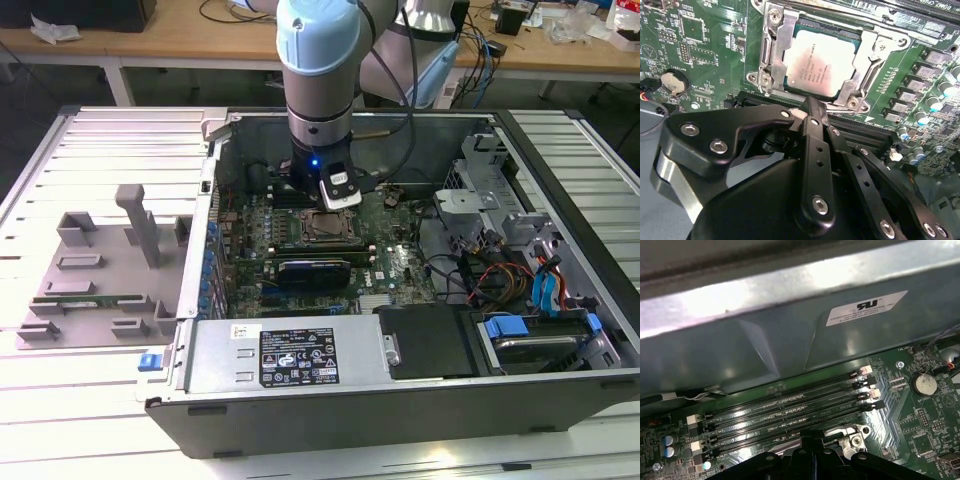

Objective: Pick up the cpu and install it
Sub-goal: 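Install the first cpu locking lever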

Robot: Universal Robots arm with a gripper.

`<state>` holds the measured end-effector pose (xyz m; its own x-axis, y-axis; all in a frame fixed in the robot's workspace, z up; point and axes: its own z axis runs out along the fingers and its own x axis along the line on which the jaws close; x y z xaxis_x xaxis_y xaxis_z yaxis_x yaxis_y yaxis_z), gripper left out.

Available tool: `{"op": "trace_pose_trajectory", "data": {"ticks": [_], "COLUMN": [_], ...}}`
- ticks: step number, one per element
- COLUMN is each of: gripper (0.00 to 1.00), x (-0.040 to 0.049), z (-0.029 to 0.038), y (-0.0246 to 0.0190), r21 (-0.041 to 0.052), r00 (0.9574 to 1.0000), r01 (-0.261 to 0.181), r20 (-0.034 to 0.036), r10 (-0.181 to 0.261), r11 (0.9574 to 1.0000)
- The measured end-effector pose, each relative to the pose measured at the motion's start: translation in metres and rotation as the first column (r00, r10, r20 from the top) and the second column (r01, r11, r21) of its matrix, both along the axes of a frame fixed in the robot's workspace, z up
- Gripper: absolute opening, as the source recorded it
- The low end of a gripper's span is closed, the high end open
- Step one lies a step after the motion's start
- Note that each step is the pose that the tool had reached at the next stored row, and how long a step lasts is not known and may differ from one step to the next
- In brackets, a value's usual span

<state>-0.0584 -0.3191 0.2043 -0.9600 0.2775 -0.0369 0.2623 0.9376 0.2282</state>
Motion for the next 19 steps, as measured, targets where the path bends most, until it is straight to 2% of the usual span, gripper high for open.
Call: {"op": "trace_pose_trajectory", "data": {"ticks": [6, 11, 12, 13, 14, 16, 17, 19], "gripper": [0.11, 0.11, 0.11, 0.11, 0.11, 0.11, 0.11, 0.11], "x": [0.0, 0.0, 0.0, 0.0001, 0.0, 0.0, 0.0001, 0.0018], "z": [-0.0002, 0.0029, 0.003, 0.003, 0.003, 0.003, 0.0029, 0.002], "y": [0.0001, 0.0002, 0.0002, 0.0006, 0.0011, 0.0046, 0.01, 0.0108], "r21": [0.0002, 0.0002, -0.0001, 0.0, 0.0, 0.0, 0.0, -0.0003], "r00": [0.9999, 0.9994, 0.9989, 0.9953, 0.9946, 0.9933, 0.9926, 0.9924], "r01": [0.011, 0.034, 0.046, 0.097, 0.104, 0.116, 0.121, 0.123], "r20": [0.0002, 0.0002, 0.0001, 0.0001, 0.0001, 0.0002, 0.0002, 0.0001], "r10": [-0.011, -0.034, -0.046, -0.097, -0.104, -0.116, -0.121, -0.123], "r11": [0.9999, 0.9994, 0.9989, 0.9953, 0.9946, 0.9933, 0.9926, 0.9924]}}
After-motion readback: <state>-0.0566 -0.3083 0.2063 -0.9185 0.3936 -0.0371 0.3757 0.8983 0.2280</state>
